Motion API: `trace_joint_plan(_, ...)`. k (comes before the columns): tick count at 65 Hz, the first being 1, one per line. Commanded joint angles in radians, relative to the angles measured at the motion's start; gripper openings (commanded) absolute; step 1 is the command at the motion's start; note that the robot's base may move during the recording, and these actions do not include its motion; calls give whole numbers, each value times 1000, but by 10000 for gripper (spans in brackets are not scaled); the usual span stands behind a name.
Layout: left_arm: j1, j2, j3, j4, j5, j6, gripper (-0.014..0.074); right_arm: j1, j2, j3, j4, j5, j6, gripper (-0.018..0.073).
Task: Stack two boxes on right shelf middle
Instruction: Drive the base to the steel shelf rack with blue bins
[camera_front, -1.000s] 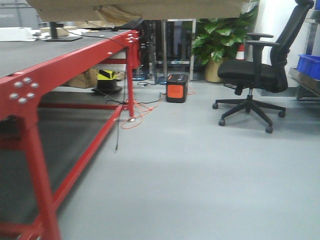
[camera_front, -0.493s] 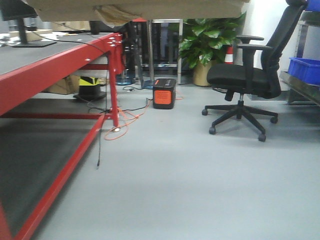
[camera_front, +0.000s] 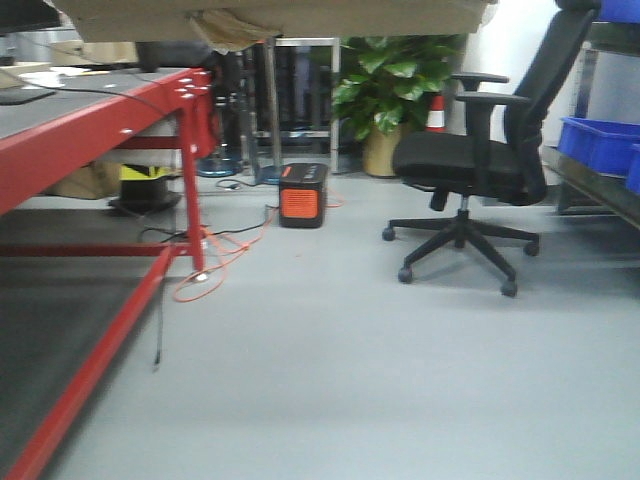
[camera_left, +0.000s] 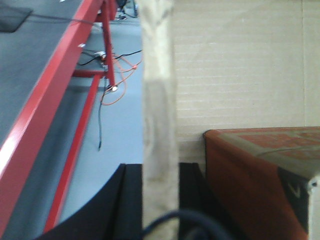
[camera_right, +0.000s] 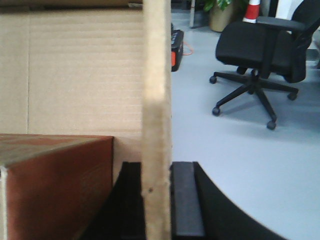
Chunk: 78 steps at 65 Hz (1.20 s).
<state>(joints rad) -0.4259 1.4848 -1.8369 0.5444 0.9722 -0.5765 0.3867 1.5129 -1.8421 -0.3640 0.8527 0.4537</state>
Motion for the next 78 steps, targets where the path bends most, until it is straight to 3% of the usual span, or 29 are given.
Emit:
trace_joint_plan(1,0,-13,-12,33,-21,0,-111,-7,-20,-19,-26,-61,-4,-154)
trace_joint_plan(78,0,-13,-12,45,-21,0,-111,-7,-20,-19,-26,-85,-4,-154)
